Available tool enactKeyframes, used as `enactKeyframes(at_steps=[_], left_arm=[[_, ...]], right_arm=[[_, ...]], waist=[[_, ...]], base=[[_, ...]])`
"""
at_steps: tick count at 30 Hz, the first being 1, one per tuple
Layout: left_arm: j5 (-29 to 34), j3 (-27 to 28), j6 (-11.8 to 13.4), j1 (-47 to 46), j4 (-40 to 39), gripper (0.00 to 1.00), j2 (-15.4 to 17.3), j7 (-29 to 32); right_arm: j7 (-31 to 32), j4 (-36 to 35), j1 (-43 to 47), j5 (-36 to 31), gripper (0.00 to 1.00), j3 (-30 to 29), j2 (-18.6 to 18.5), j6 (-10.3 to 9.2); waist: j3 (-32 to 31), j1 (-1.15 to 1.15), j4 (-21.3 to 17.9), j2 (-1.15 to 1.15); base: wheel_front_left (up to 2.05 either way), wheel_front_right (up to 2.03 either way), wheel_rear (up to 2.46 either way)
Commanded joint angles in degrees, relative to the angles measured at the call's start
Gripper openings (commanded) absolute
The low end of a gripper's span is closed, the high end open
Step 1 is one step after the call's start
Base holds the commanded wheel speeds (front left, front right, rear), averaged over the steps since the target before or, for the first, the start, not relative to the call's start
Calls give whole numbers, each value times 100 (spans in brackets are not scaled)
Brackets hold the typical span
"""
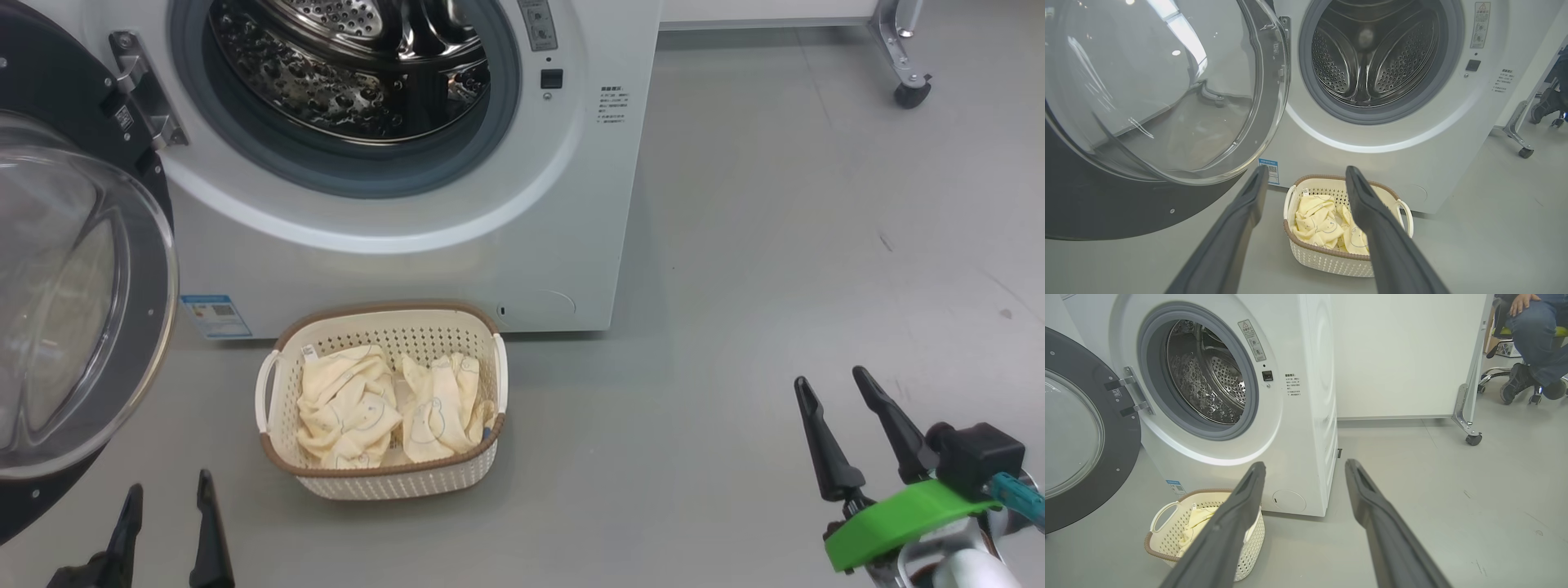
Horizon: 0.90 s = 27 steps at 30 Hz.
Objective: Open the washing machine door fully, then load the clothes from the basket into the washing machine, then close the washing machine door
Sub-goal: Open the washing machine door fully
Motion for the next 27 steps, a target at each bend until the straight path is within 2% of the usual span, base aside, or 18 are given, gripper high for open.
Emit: enactKeyframes(at_steps=[1, 27], left_arm=[[-51, 184, 34, -228, -184, 100, 77, -48], [-76, 57, 119, -358, -186, 100, 153, -78]], right_arm=[[-56, -171, -139, -45, 100, 62, -62, -16], [-56, -126, -205, -67, 100, 32, -44, -16]], waist=[[10, 0, 10, 0], [111, 0, 67, 0]], base=[[0, 0, 0], [0, 0, 0]])
